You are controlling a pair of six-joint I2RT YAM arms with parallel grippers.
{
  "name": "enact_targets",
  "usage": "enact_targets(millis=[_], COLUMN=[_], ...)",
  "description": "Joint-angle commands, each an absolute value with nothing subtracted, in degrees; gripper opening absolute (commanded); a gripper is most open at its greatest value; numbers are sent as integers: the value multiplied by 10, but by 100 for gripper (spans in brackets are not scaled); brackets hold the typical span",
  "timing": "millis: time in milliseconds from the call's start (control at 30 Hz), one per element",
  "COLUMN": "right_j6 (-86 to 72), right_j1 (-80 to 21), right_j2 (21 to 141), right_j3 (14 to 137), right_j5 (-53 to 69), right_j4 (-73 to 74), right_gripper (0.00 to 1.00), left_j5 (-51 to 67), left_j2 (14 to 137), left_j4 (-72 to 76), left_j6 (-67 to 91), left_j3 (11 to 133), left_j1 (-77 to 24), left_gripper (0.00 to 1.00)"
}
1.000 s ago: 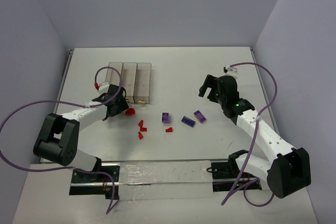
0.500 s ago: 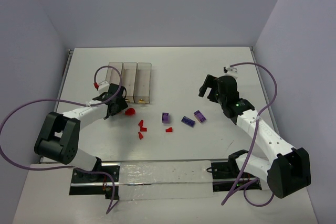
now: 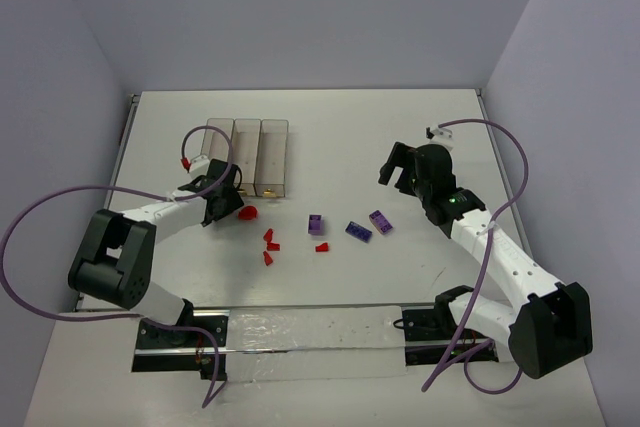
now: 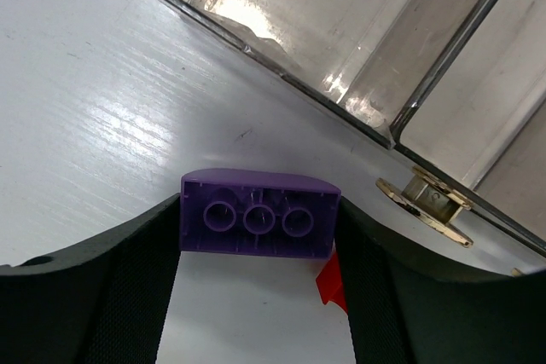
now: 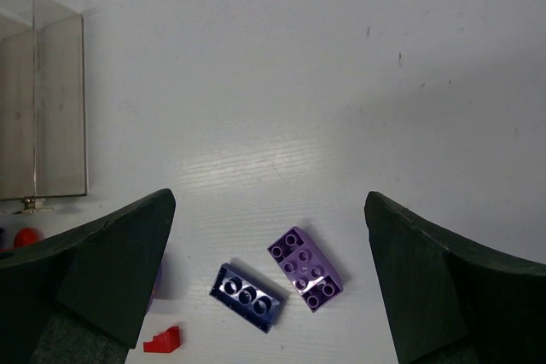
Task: Sort the legos into containers by color
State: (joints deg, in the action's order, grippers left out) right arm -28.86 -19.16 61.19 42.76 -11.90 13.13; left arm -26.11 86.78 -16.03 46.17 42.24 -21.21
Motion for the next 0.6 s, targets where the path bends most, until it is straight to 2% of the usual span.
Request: enact_targets(millis=[0, 200, 367, 567], right_j6=[-287, -287, -287, -291], right_j1=[-196, -196, -196, -196], right_j2=[593, 593, 596, 601], right_j3=[424, 423, 423, 423], right_j5=[-136, -136, -134, -130], right_j4=[121, 121, 119, 114], right_gripper=[100, 100, 100, 100], left_j5=[-264, -280, -293, -289], left_j2=[862, 833, 754, 699], left_j4=[-149, -185, -231, -252], left_j6=[467, 474, 471, 436], left_j3=[431, 439, 458, 505], left_j1=[-209, -209, -209, -209], left_gripper=[71, 62, 55, 52])
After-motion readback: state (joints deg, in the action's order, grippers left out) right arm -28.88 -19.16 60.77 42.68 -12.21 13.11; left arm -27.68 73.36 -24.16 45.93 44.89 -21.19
